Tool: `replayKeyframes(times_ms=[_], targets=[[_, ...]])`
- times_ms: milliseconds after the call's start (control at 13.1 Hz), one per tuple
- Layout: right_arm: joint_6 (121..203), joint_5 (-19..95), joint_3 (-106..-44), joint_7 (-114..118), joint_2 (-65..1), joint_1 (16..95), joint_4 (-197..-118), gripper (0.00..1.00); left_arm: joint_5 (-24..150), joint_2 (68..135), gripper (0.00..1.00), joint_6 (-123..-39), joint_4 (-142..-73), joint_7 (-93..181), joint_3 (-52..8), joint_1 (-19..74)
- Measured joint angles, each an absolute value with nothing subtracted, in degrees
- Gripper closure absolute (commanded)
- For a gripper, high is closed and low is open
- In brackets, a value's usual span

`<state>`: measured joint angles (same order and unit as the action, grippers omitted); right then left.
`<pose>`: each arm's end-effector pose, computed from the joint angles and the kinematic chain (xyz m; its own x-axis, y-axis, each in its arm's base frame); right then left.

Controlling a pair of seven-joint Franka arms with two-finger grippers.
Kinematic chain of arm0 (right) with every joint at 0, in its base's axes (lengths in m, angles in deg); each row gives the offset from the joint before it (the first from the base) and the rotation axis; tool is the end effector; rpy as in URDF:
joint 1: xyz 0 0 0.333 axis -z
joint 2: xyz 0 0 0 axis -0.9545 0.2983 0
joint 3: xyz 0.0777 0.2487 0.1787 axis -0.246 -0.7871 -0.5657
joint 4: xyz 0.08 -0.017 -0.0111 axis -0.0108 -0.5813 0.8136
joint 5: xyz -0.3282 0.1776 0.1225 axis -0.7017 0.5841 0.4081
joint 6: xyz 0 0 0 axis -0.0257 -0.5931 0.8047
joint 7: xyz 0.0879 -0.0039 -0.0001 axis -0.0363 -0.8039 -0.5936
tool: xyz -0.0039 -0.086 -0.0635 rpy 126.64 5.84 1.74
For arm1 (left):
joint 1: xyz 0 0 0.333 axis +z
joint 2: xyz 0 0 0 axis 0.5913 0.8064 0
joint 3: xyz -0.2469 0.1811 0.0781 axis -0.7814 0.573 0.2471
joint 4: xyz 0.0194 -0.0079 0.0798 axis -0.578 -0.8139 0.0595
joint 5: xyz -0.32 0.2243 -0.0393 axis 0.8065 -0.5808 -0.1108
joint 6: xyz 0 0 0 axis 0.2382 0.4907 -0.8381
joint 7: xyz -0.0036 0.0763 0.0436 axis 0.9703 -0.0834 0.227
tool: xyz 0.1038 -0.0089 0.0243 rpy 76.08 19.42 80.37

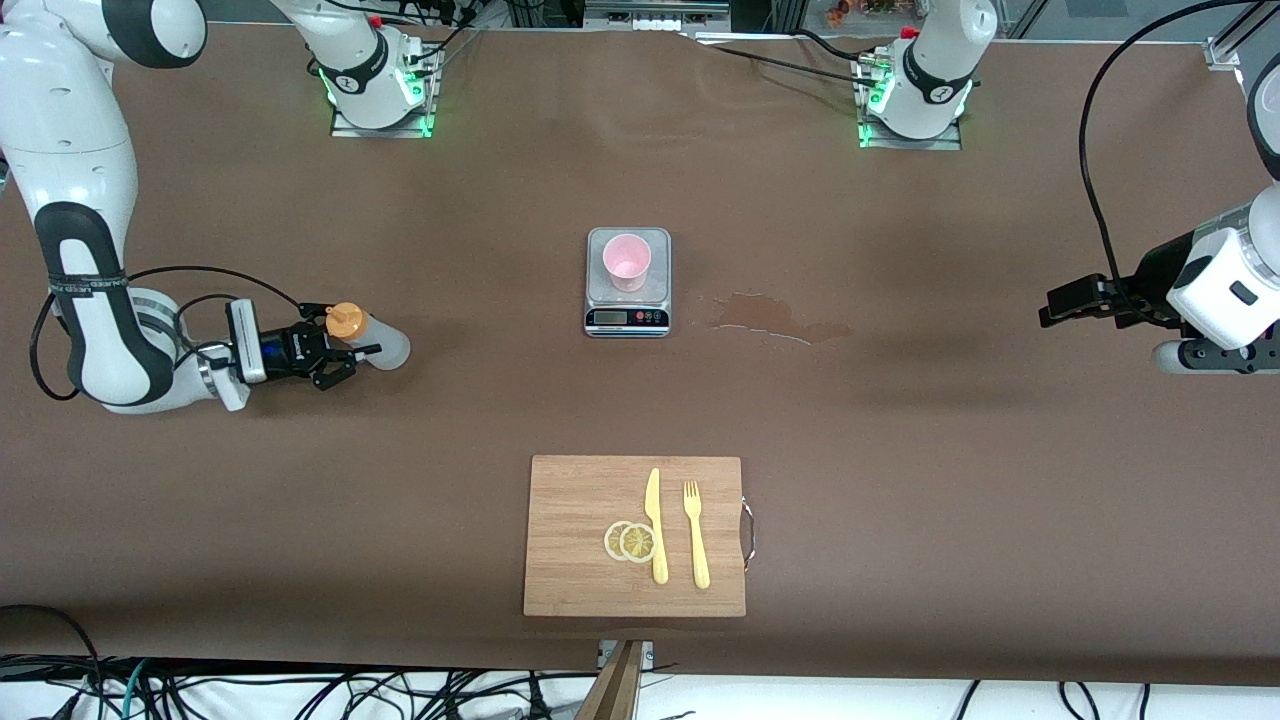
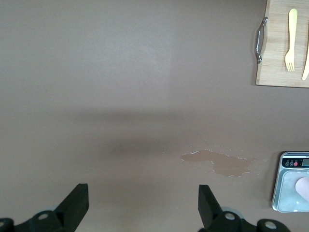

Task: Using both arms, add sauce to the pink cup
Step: 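Lift the sauce bottle with the right gripper over the pink cup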

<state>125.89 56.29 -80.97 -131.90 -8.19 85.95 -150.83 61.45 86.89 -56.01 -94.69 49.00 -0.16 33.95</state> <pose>0.5988 -0.0357 0.1532 0.0434 0.2513 0.9669 0.9350 0.3308 -0.1280 0.6113 -0.0050 0.5415 0.9936 0.0509 -0.1009 0.0623 -0.9916 0.1133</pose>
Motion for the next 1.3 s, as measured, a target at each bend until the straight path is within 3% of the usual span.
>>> replayKeyframes(times_ms=[229,533,1295], targets=[[126.74,53.86,-81.43,-119.83,-12.70,80.05,-146.51,0.85,61.45,86.92,0.00,-56.00,-94.62,49.00,-0.42,33.89],[133.80,42.49,-81.58,-107.36,-20.42,71.12,-146.06,0.85,61.45,86.93,0.00,-55.99,-94.50,49.00,-0.51,33.88],[143.16,15.73,-81.80,-74.49,-25.86,47.88,-146.13,0.82,61.45,86.93,0.00,-55.99,-94.30,49.00,-0.62,33.84]])
